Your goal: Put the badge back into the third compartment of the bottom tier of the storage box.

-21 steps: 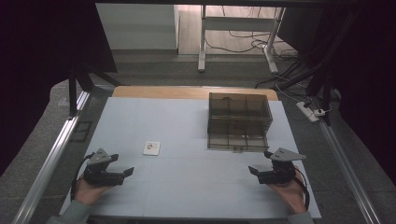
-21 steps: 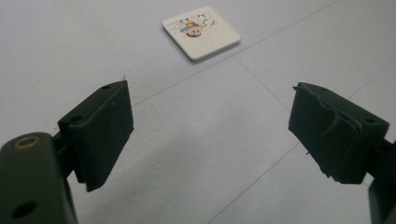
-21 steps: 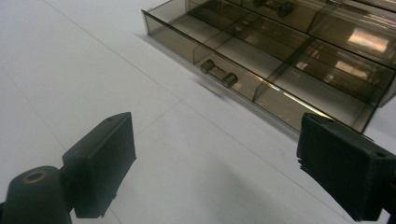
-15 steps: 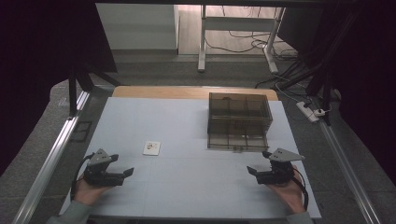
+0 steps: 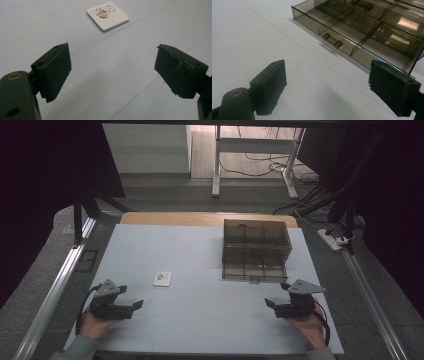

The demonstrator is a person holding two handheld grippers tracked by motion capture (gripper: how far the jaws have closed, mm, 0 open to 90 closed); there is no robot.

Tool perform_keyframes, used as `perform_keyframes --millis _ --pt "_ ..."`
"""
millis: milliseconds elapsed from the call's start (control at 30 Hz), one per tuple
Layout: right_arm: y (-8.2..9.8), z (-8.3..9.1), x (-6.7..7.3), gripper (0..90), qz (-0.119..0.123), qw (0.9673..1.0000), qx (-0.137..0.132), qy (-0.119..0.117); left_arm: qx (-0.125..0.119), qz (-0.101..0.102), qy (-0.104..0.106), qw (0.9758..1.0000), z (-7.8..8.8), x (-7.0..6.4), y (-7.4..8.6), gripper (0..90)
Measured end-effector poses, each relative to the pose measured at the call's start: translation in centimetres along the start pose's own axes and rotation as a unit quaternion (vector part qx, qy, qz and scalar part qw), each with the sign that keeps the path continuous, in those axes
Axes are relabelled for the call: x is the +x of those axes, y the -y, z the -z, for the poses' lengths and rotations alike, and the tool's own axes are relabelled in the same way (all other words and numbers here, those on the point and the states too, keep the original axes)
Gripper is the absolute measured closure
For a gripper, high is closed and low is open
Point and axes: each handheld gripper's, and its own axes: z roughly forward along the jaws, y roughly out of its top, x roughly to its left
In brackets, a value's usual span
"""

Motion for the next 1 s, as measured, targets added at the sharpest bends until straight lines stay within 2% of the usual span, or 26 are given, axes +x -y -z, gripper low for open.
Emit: perform_keyframes --millis 167,367,800,1000 --pt "0.1 0.1 0.1 15.0 0.002 1.0000 0.002 0.002 0.008 0.003 -0.007 0.9999 -0.1 -0.1 -0.4 14.2" --pt "0.1 0.2 0.0 15.0 -0.002 0.9999 -0.001 0.011 0.004 0.000 -0.010 0.9999 -0.1 -0.1 -1.0 14.3" --pt "0.1 -0.1 0.1 15.2 -0.001 1.0000 0.002 0.000 -0.002 0.000 -0.012 0.9999 -0.6 -0.1 -3.3 13.9" --pt "0.1 -0.1 0.1 15.2 -0.001 1.0000 0.002 -0.005 -0.003 -0.009 -0.009 0.9999 -1.1 -0.4 -4.8 13.9"
